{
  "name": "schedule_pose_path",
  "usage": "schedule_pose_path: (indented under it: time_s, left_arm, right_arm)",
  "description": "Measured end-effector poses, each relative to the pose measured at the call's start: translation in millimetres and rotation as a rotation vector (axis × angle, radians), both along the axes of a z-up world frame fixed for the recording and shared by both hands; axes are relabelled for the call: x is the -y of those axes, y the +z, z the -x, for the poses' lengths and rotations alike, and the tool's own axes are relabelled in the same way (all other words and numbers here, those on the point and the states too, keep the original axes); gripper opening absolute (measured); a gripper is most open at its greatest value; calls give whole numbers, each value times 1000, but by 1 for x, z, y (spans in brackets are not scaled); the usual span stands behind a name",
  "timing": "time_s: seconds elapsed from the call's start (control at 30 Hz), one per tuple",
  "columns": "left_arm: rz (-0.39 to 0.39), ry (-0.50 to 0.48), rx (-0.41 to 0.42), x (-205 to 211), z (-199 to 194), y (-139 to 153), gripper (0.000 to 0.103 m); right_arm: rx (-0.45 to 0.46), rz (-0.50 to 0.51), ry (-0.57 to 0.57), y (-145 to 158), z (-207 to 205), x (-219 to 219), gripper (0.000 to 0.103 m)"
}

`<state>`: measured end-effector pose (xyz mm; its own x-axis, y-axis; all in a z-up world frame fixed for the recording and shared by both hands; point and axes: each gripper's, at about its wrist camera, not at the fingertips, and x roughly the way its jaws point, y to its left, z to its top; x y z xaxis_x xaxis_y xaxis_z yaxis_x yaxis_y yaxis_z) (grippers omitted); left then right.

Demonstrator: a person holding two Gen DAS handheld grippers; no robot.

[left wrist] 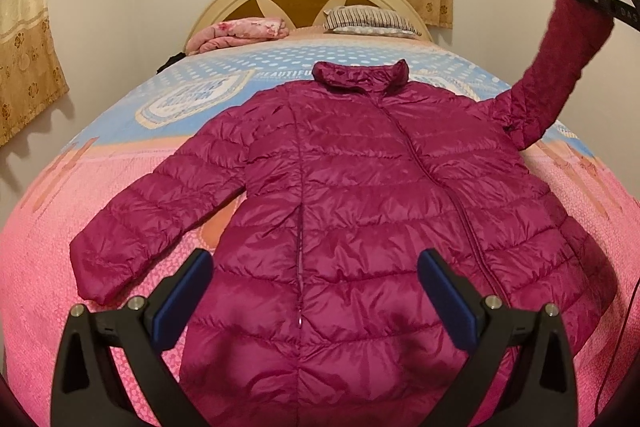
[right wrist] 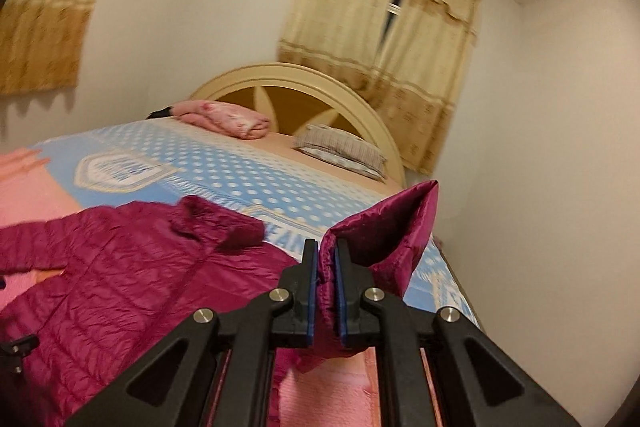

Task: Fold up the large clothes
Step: 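Carry the held sleeve across the jacket body with the right gripper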

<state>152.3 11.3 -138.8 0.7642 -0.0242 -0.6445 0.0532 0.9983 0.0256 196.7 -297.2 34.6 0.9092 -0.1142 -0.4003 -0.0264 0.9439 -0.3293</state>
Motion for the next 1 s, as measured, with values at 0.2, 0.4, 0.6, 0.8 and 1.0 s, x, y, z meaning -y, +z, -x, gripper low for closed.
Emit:
schedule_pose_path:
  time_s: [0.2, 0.4, 0.6, 0.8, 1.0]
  left_arm:
    - [4, 14, 0, -7, 0, 0, 103]
    - [5, 47, -8, -19, 1, -3, 103]
    - [7, 88, -19, -35, 1, -7, 103]
    - [5, 113, -28, -45, 1, -9, 103]
    - [-15, 90, -4, -40, -12, 1, 103]
  right_arm:
    - [-31, 47, 112, -25, -4, -44, 7]
    - [-73, 34, 204, -54, -4, -85, 7]
    - [-113, 28, 279, -88, -2, -125, 7]
    - [-213, -11, 338, -124, -4, -147, 7]
    - [-339, -140, 322, -148, 0, -109, 19]
